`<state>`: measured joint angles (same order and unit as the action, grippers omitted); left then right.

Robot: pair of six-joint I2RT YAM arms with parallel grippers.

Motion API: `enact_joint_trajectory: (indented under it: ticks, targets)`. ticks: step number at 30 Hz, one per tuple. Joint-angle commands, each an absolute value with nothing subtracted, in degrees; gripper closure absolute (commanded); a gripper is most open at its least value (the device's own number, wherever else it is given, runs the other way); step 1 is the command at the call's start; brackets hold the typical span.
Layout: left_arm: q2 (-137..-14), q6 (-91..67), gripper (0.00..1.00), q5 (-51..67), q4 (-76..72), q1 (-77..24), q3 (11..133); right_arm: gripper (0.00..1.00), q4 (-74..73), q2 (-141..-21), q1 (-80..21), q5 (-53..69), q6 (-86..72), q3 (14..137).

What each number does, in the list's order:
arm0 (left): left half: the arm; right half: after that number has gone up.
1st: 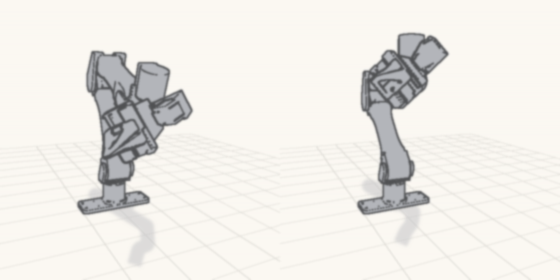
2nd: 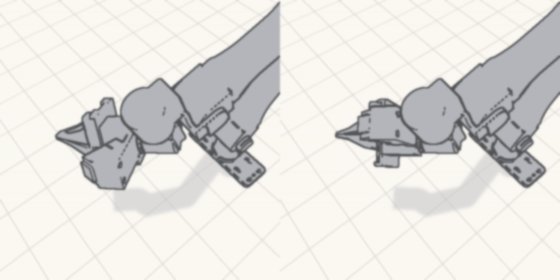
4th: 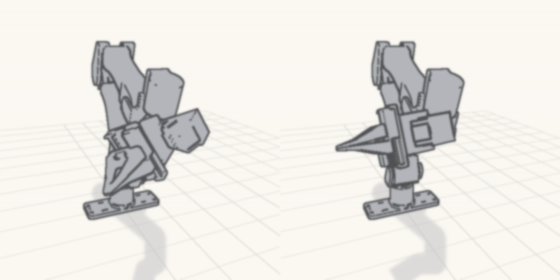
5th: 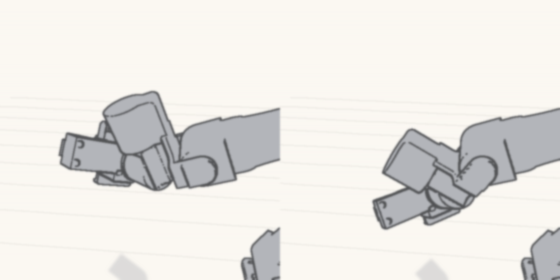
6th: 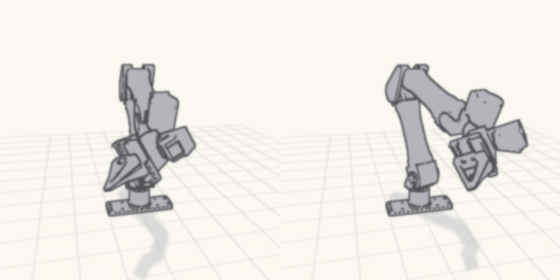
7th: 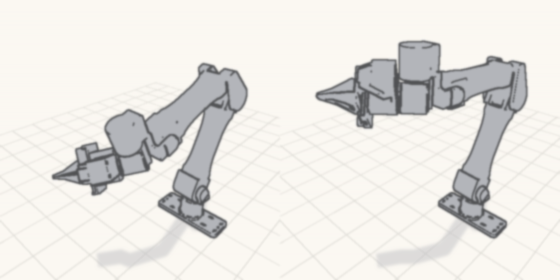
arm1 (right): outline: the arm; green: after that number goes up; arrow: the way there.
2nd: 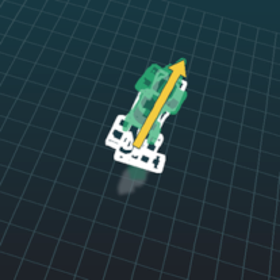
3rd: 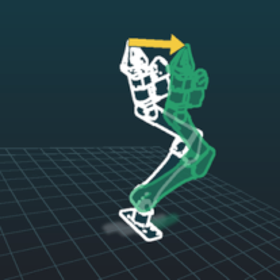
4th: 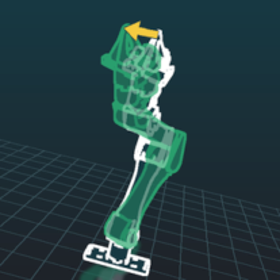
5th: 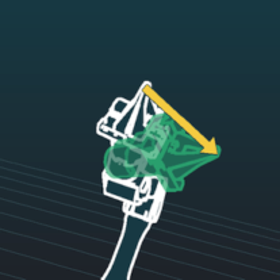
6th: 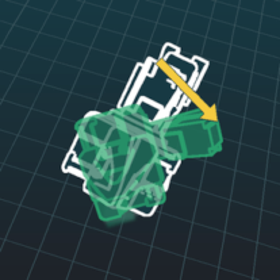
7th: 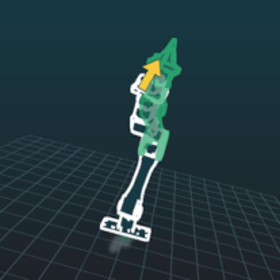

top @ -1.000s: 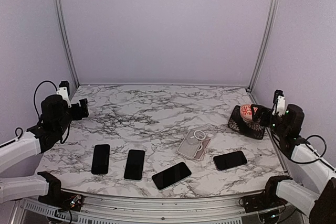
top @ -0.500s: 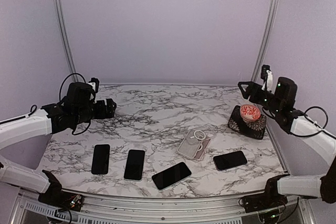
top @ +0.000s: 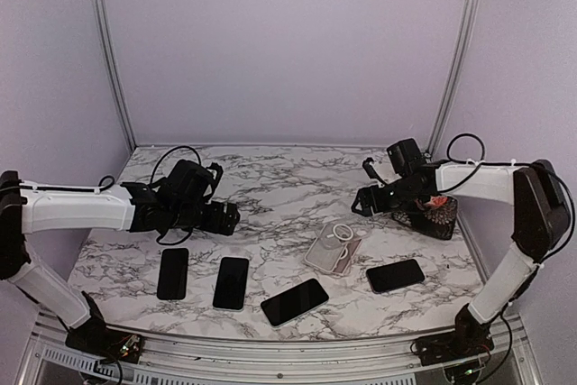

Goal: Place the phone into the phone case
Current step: Pick up the phone case from the phone case.

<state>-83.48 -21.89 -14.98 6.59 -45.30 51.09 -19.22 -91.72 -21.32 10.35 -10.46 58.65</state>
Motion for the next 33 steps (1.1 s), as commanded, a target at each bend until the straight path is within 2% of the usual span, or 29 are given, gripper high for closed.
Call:
enact_joint_trajectory:
  ticks: [1,3,4,5,8,11,13,15,17,18,27,32,33]
  targets:
    - [-85.39,-19.10,0.01,-10.53,5.80,-45.68,53.24,0.17,-23.79,-94.15,-22.38,23.24,9.59,64.98]
    - [-85.40,-16.61,0.01,-9.11,5.08,-45.66,53.00,0.16,-22.33,-95.44,-22.41,30.49,17.02,65.93]
    - [-85.16,-15.58,0.01,-8.35,4.49,-45.70,52.74,0.04,-22.07,-96.39,-22.48,32.85,20.39,66.91]
    - [-84.86,-14.61,0.01,-7.46,3.77,-45.70,52.39,0.02,-21.49,-97.26,-22.50,34.52,23.09,67.84]
    - [-83.76,-11.83,0.01,-4.30,1.77,-45.70,51.27,0.02,-19.73,-99.23,-22.52,37.98,34.53,68.92]
    - [-83.06,-10.91,0.01,-3.51,0.68,-45.67,50.48,0.05,-27.07,-101.88,-22.55,41.52,51.88,71.84]
    - [-83.05,-11.01,0.01,-3.72,0.54,-45.66,49.93,0.05,-31.06,-104.22,-22.51,40.53,57.72,75.10]
    - [-83.28,-11.36,0.01,-3.83,0.57,-45.71,49.67,0.11,-34.55,-106.60,-22.57,39.70,63.50,77.96]
    - [-83.91,-11.71,0.01,-4.19,0.53,-45.68,49.65,0.27,-41.24,-109.23,-22.57,41.52,74.10,80.90]
    - [-84.27,-11.83,0.01,-4.29,0.57,-45.70,49.66,0.31,-44.42,-110.14,-22.59,42.47,78.36,82.13]
    - [-85.44,-12.56,0.01,-4.41,0.55,-45.68,49.84,0.43,-46.45,-116.13,-24.08,39.89,78.48,85.95]
    - [-85.39,-12.74,0.01,-4.84,0.67,-45.70,49.95,0.70,-43.27,-116.54,-24.43,39.80,77.24,85.33]
    - [-85.42,-12.74,0.01,-4.82,0.75,-45.70,49.99,0.70,-43.16,-116.66,-24.48,39.78,77.30,85.37]
